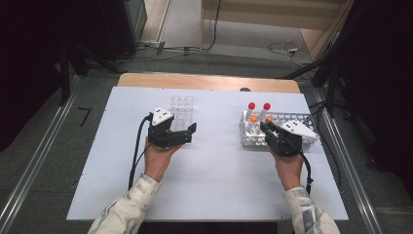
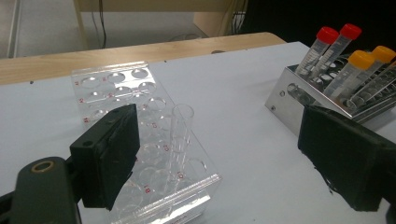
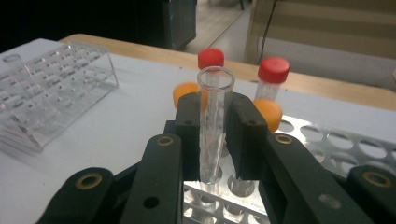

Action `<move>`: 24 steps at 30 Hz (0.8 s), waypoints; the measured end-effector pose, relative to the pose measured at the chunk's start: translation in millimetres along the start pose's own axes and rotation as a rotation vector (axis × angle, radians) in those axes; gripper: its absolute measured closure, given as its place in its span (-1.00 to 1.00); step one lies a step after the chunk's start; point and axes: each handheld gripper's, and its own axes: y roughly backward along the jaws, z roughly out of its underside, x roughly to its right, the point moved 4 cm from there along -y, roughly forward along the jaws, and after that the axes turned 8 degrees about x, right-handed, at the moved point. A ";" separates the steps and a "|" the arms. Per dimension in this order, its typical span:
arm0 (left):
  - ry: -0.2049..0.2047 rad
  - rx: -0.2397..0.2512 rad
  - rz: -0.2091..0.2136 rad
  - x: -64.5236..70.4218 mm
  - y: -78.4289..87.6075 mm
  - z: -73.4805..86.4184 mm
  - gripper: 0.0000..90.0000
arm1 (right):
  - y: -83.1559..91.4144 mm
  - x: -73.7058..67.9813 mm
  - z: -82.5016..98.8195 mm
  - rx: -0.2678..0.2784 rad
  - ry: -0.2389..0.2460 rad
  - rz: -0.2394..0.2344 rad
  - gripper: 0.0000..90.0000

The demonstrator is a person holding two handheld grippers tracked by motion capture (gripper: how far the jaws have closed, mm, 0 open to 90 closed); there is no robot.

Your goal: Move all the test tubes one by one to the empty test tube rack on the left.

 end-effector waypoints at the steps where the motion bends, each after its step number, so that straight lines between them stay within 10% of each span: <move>1: 0.000 0.002 0.000 0.0 0.3 -0.2 -0.70 | 2.9 -0.7 -3.9 0.008 0.000 -0.001 0.62; 24: -0.012 0.015 0.014 6.1 2.5 -2.0 -0.69 | 2.6 -51.4 -11.6 0.018 0.028 -0.144 0.62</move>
